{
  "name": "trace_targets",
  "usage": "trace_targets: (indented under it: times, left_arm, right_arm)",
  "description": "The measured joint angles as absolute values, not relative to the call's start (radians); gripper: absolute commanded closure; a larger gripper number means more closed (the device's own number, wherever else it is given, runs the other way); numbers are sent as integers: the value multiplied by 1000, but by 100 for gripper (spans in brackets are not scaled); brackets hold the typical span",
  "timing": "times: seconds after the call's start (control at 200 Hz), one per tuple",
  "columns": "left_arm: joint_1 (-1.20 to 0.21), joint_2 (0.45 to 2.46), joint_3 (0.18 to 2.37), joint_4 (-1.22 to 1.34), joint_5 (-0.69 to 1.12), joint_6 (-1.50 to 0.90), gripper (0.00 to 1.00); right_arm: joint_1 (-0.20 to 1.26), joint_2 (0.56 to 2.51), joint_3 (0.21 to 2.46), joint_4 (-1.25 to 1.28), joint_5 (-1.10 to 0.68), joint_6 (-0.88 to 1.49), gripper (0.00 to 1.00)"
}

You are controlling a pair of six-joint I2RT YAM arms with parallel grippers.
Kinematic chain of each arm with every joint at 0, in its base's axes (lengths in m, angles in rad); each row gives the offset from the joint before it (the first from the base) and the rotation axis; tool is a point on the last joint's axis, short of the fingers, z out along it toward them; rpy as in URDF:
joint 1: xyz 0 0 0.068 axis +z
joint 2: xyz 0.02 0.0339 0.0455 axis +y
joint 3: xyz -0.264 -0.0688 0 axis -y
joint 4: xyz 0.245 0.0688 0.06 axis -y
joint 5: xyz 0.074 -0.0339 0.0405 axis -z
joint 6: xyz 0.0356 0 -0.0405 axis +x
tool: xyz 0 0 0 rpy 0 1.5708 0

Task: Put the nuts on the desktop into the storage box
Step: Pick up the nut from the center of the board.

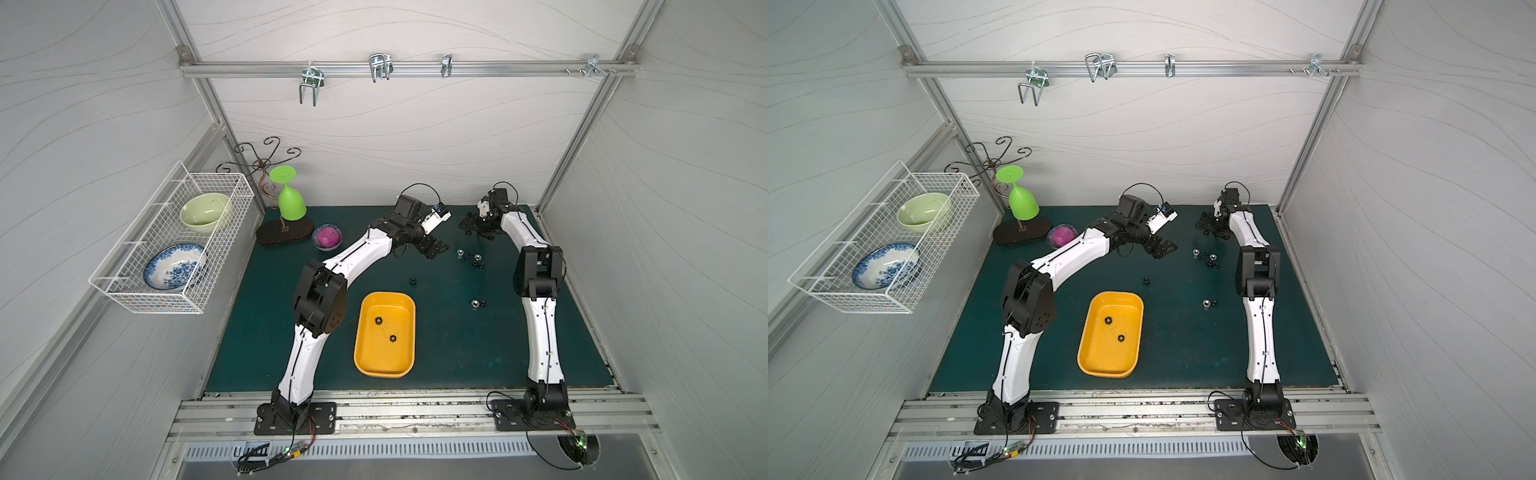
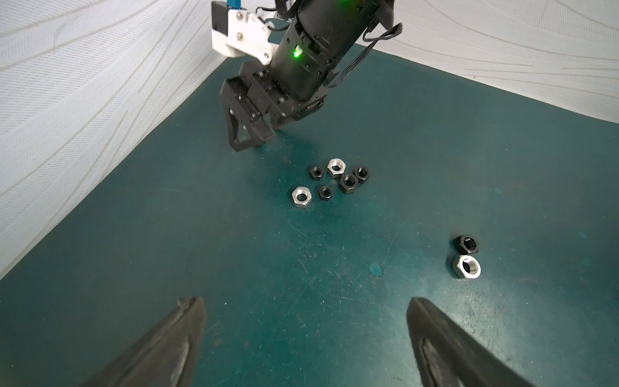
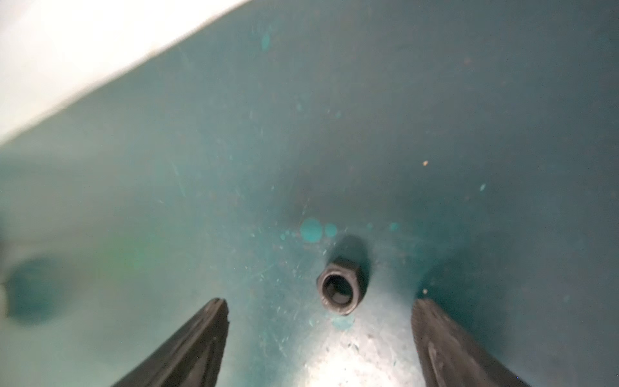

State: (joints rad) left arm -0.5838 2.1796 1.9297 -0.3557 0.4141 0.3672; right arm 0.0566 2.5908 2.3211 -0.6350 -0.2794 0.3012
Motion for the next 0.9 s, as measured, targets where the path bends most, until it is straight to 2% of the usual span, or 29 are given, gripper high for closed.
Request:
trace_targets:
  times: [0.215, 0.52, 0.9]
  left_arm:
    - [-584, 2173, 1921, -358, 411, 379, 1]
    - [-584, 2148, 1892, -361, 400, 405, 1]
    - [-584, 2147, 1886, -361, 399, 409, 1]
  right_arm:
    - [5, 2591, 2257, -476, -450, 458, 12]
    - [-5, 2604, 2217, -332, -574, 633, 15]
    - [10, 2610, 2183, -280, -684, 655, 22]
